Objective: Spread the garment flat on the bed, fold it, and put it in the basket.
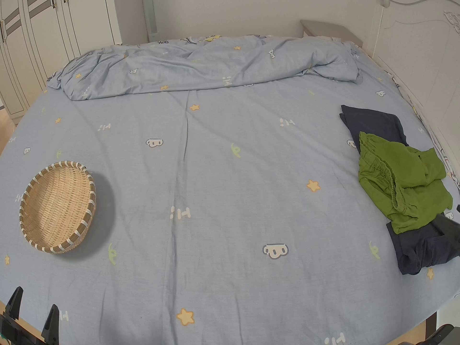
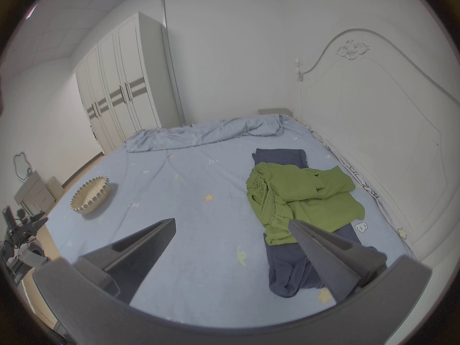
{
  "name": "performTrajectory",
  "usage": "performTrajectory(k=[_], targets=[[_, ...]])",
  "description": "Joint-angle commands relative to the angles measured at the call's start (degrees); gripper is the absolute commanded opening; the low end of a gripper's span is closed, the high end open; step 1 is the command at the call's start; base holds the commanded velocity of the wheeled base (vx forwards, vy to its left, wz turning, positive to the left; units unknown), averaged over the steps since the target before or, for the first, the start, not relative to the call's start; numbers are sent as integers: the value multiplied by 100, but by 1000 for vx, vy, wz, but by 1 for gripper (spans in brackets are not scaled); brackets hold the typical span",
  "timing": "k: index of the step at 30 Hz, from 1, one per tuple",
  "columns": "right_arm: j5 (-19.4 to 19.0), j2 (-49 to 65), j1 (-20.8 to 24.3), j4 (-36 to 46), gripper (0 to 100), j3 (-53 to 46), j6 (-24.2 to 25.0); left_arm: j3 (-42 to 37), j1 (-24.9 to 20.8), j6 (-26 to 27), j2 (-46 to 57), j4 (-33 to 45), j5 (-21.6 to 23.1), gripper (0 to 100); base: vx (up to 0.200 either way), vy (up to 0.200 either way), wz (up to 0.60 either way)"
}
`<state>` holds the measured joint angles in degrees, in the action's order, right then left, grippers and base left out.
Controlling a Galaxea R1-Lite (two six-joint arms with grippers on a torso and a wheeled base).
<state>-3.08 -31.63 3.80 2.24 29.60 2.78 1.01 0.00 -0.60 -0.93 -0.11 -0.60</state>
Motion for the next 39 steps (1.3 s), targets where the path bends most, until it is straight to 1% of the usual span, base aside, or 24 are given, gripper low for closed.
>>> performTrajectory(k=[1, 3, 4, 9, 10, 11, 14, 15, 18, 19, 20, 28, 30, 31, 32, 39], targets=[[414, -4606, -486, -1077, 100, 1883, -586, -92, -9, -2, 84, -7, -2, 100, 0, 0, 0], [581, -5002, -486, -1130, 100, 2199, -630, -92, 0, -2, 84, -7, -2, 100, 0, 0, 0], [598, -5221, -486, -1130, 100, 2384, -656, -92, 0, -2, 84, -7, -2, 100, 0, 0, 0], [546, -5986, -495, -1121, 100, 3157, -709, -92, 0, -2, 84, -7, -2, 100, 0, 0, 0], [546, -5986, -495, -1121, 100, 3157, -709, -92, 0, -2, 84, -7, -2, 100, 0, 0, 0], [537, -6267, -512, -1130, 100, 3421, -709, -92, 0, -2, 84, -7, -2, 100, 0, 0, 0], [528, -6461, -600, -1121, 100, 3641, -717, -92, 0, -2, 84, -7, -2, 100, 0, 0, 0], [467, -6698, -653, -1121, 100, 3860, -717, -92, 0, -2, 84, -7, -2, 100, 0, 0, 0], [352, -6891, -706, -1121, 100, 4036, -709, -92, -9, -2, 84, -7, -2, 100, 0, 0, 0], [264, -7058, -741, -1121, 100, 4221, -709, -92, 0, -2, 84, -7, -2, 100, 0, 0, 0], [256, -7164, -749, -1121, 100, 4335, -700, -92, 0, -2, 84, 2, -2, 100, 0, 0, 0], [229, -7427, -802, -1086, 100, 4713, -682, -92, 0, -2, 84, -7, -2, 100, 0, 0, 0], [194, -7436, -802, -1068, 100, 4739, -682, -92, 0, -2, 84, -7, -2, 100, 0, 0, 0], [1, -7427, -767, -1059, 100, 4748, -647, -92, 0, -2, 84, -7, -2, 100, 0, 0, 0], [-26, -7427, -758, -1059, 100, 4748, -647, -92, 0, -2, 84, -7, -2, 100, 0, 0, 0], [-43, -7427, -679, -1050, 100, 4731, -550, -92, 0, -2, 84, -7, -2, 100, 0, 0, 0]])
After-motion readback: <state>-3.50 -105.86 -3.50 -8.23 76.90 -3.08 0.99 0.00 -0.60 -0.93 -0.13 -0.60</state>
